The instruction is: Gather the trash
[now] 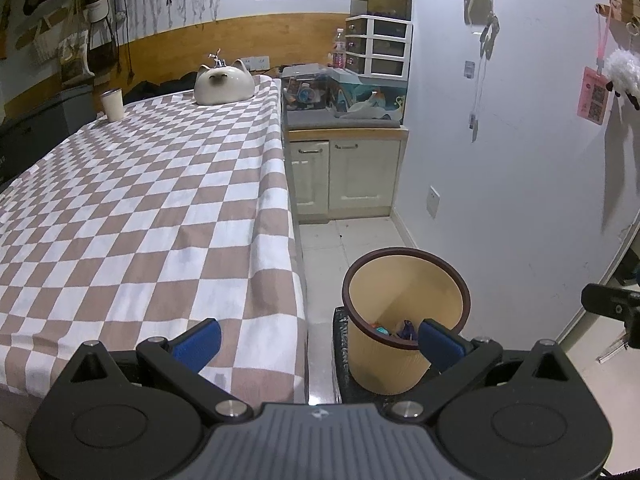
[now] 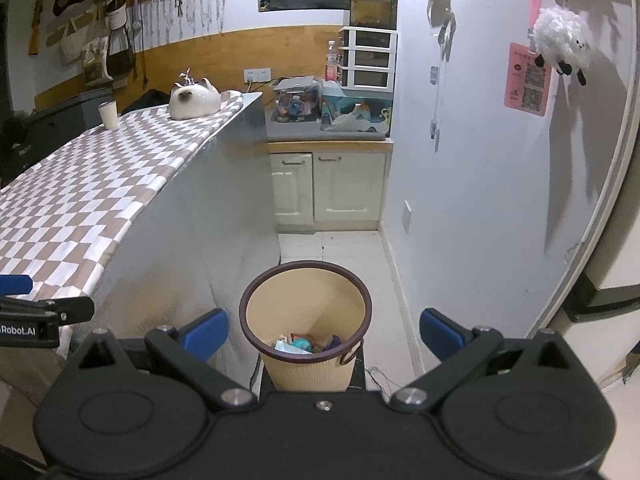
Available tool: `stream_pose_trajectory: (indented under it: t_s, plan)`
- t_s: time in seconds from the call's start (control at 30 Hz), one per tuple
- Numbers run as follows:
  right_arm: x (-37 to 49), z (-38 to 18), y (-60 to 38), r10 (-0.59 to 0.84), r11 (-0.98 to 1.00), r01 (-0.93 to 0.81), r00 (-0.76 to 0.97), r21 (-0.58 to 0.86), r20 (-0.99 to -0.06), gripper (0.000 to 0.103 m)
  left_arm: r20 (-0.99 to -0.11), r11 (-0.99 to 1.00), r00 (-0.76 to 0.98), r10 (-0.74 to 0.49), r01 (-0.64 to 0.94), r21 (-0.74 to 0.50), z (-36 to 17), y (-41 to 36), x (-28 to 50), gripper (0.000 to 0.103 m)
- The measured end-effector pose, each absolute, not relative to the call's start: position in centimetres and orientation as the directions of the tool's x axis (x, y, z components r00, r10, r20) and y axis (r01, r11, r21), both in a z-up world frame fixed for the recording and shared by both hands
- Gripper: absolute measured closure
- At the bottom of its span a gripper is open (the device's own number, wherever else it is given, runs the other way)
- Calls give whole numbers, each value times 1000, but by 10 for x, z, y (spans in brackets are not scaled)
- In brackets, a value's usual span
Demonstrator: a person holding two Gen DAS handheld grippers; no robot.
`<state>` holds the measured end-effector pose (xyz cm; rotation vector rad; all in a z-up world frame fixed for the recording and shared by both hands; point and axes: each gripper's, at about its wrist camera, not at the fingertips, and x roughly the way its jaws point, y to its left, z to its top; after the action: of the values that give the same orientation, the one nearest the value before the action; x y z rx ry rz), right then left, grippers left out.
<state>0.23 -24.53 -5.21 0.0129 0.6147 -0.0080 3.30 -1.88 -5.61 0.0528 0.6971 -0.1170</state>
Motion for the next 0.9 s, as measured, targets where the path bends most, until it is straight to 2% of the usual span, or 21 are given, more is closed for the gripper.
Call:
stream_pose_trajectory:
  t_s: [0.9]
  plan:
    - [3,-53,-244,-31,999,32,819,-9,-573,0,-624,991,774,-103,135,3,-53,-22,29,0]
